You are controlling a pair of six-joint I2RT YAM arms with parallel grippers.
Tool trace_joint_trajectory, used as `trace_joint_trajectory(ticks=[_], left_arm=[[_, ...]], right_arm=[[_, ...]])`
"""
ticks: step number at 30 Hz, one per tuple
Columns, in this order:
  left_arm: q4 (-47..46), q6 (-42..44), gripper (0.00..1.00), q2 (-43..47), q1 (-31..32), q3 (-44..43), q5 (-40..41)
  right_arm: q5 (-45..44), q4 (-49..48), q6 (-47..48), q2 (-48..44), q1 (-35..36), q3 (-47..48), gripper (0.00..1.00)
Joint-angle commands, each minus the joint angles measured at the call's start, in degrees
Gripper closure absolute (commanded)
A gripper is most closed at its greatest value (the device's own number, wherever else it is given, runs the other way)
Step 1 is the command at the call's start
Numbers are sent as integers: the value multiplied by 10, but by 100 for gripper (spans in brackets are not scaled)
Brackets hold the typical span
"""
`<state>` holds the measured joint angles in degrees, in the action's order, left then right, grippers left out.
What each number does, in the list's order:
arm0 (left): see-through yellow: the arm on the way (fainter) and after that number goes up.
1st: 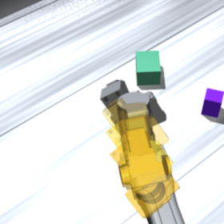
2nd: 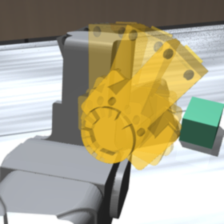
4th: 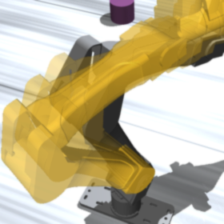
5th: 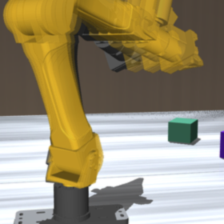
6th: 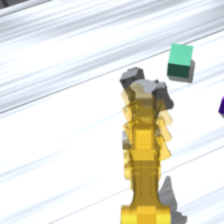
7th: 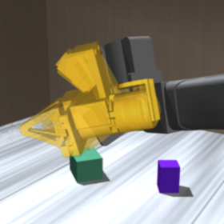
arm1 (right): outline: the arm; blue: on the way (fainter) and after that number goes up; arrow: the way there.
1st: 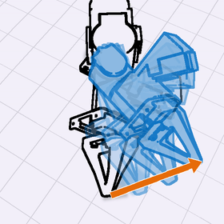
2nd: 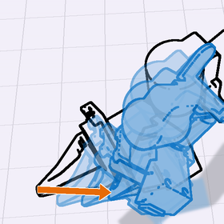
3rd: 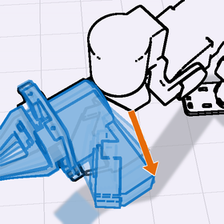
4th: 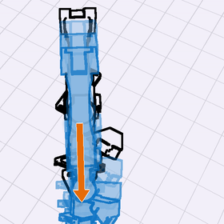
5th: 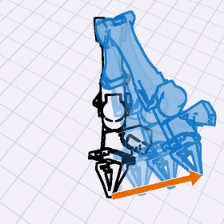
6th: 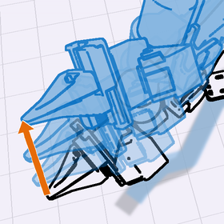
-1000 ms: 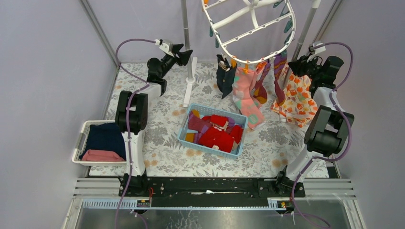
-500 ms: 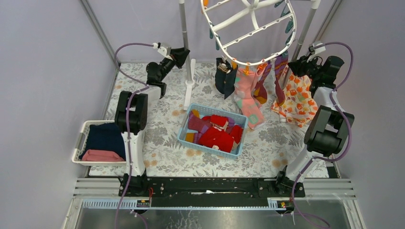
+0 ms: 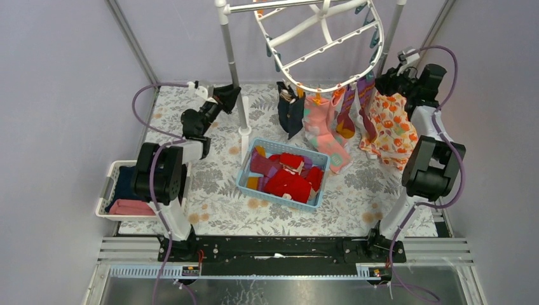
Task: Clip the socks to the hanger
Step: Adjust the clothesline at the center of the board.
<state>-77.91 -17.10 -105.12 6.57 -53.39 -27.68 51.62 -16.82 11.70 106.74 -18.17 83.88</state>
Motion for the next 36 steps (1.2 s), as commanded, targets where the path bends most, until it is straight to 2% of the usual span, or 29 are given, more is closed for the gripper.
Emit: trace_joint_trajectory(ticks=[1,12,16,21,24,29,32,36], left_arm=[[-11,38,95,79,2,58,47],[61,84,98,271,2,216,126],[109,79,100,340,3,249,142],[159,80,100,375,5,265,163],[171,75,98,382,5,268,162],[220,56,97,400,5,257,137],[244,50,100,419,5,258,126],[267,36,100,444,6,264,117]], right_arm=[[23,0,-13,-1,60,60,77],[-2,58,5,45,163,118,72],[-17,85,6,66,179,155,58],[-39,102,17,47,179,149,27],[-65,116,56,5,176,111,15],[-70,153,51,-59,129,76,8],[-59,210,90,-107,98,51,2],[-46,295,163,-182,70,-2,2]])
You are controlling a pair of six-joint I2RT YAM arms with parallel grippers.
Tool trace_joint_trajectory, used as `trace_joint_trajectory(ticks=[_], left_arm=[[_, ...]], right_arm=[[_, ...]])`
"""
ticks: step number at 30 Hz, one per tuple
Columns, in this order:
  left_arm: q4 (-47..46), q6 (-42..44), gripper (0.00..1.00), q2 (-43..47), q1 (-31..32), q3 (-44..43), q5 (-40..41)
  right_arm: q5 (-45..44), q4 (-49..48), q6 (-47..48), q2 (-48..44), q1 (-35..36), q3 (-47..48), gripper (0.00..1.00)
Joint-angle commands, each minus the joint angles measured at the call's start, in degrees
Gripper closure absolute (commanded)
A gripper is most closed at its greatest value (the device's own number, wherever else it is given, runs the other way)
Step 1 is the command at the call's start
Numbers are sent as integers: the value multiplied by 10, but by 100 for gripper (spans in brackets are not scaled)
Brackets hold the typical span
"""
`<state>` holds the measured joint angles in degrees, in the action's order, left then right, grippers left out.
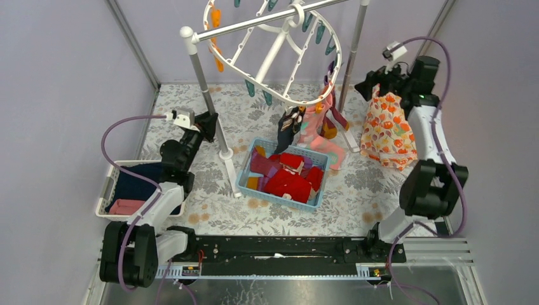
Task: Clip the socks to the hanger
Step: Adjust the clothesline at the center of the board.
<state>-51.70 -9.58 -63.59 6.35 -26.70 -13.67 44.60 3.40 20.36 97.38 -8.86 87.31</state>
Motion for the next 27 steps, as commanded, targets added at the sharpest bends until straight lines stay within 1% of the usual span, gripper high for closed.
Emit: trace_joint_trajectory(ticks=[1,3,5,9,10,12,14,16,17,18,19,20,22,24,26,27], left_arm=[[10,-42,100,34,9,-2,-27],[16,-49,100,45,10,1,-30],[22,-51,100,55,13,3,-34],[50,-50,100,78,22,1,-31],[54,-50,100,80,24,0,-28],[61,-50,100,83,28,-1,-25],[67,-52,100,83,30,-4,-26],[74,-55,100,85,34,-5,-27],[79,-56,100,90,36,-4,-25],[87,-58,100,95,39,-3,-19],[94,-59,100,101,41,-1,-12],[100,-59,100,108,43,2,-5],[107,-61,100,121,49,8,8],[115,-60,100,133,55,12,17],[129,-51,100,143,64,13,33],[133,-49,100,147,67,15,40]], right_arm=[[27,107,91,-112,-27,-52,2],[39,145,124,-159,-32,-89,2],[70,174,154,-207,-32,-123,2],[200,308,238,-276,-32,-141,3],[237,350,263,-283,-31,-139,5],[276,378,261,-301,-9,-151,11],[227,366,236,-319,60,-168,17],[156,297,178,-340,139,-198,20],[141,271,161,-342,162,-205,23],[140,261,144,-335,170,-196,29],[135,248,108,-326,174,-187,34],[129,237,91,-318,179,-178,38],[123,217,74,-304,191,-171,39],[97,159,17,-293,199,-179,39],[20,99,-54,-276,199,-183,39],[-18,101,-63,-264,198,-170,38]])
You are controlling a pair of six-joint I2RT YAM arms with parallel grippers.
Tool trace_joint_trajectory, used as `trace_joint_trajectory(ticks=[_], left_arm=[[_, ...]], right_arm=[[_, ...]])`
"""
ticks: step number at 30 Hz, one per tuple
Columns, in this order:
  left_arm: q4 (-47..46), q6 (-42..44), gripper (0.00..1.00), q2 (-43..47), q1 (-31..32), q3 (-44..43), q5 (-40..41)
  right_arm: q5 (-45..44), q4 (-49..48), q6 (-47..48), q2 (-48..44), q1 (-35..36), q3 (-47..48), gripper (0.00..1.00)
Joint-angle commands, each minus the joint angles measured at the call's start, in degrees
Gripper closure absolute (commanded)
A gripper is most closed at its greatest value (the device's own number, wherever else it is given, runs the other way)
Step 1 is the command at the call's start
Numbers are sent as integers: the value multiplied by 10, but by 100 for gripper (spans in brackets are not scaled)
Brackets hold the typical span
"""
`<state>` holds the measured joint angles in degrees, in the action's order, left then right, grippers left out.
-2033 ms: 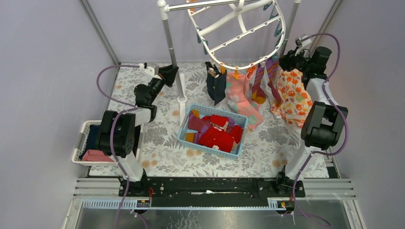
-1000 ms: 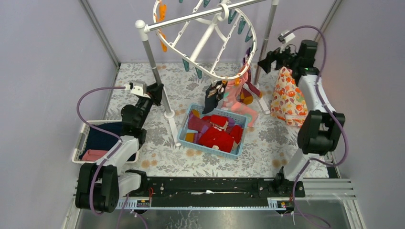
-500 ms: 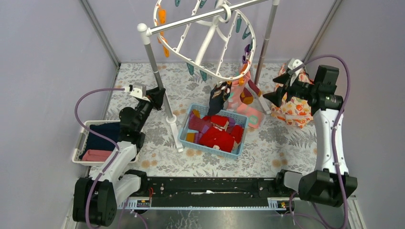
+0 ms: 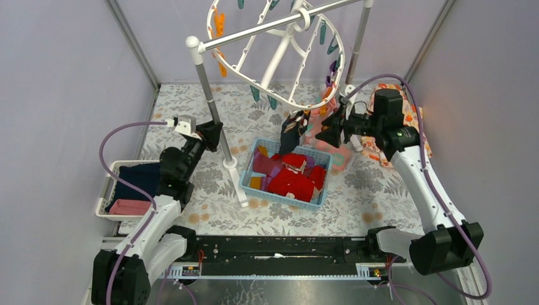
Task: Clip the socks to the hanger
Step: Adjust the clothesline at the center of the board.
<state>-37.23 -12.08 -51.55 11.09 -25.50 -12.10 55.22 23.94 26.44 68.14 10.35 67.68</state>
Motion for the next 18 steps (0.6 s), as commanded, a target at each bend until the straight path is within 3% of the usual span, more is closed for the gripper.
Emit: trace_joint_trajectory(ticks=[1,4,6,8,13,18], left_arm=[[-10,-23,100,29,22,5,29],[-8,-23,100,40,25,15,40],[-10,-23,100,41,27,18,44],[-9,-24,100,37,29,15,46],[-7,-28,100,38,32,8,36],[14,-22,100,59,36,11,40]], right_arm=[[-154,-83,-118,39,1,47,39],[-103,-63,-125,44,-65,67,38],[-53,-104,-158,25,-135,43,37],[-58,-142,-171,13,-186,16,38],[-154,-172,-159,95,-197,50,38],[-121,-302,-229,243,-195,107,38]])
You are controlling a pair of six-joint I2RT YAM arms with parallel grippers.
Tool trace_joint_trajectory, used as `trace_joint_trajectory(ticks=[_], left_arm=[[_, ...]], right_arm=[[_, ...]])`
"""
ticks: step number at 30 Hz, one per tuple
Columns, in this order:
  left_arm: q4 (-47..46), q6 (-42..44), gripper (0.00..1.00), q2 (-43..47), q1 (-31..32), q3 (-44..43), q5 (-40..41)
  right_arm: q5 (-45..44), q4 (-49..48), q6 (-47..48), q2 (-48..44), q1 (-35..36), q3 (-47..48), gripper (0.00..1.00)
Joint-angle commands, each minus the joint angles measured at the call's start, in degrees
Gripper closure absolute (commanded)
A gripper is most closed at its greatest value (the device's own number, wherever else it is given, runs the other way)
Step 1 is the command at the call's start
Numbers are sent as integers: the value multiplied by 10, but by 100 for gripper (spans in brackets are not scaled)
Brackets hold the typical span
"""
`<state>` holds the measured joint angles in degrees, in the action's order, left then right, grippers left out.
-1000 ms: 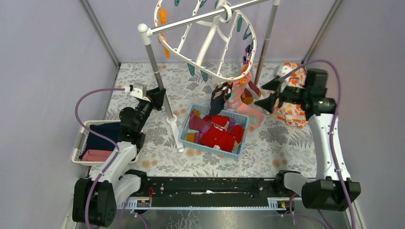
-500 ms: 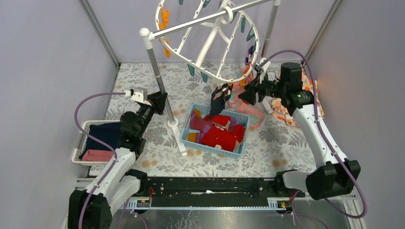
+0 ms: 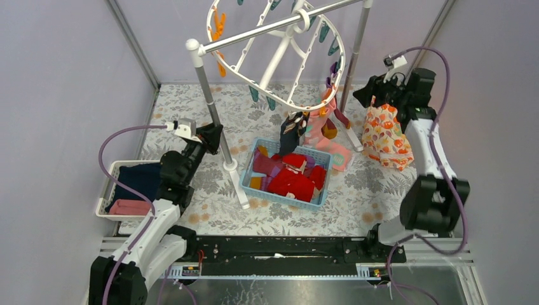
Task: Clip the socks to the hanger
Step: Adjust the clothesline at the center of the board.
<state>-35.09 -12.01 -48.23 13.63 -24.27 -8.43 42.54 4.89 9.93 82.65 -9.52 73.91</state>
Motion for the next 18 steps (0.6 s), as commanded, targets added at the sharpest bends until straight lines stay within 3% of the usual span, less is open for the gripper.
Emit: trace_joint_trajectory(ticks=[1,11,18], left_arm=[[-2,-21,100,30,11,-3,3],[16,-31,100,41,13,-4,-18],[45,-52,100,56,15,-5,-22]], right_arm=[[9,-114,-71,124,9,69,38],[-46,-117,-78,274,62,225,40],[-26,-55,-87,400,79,403,70]])
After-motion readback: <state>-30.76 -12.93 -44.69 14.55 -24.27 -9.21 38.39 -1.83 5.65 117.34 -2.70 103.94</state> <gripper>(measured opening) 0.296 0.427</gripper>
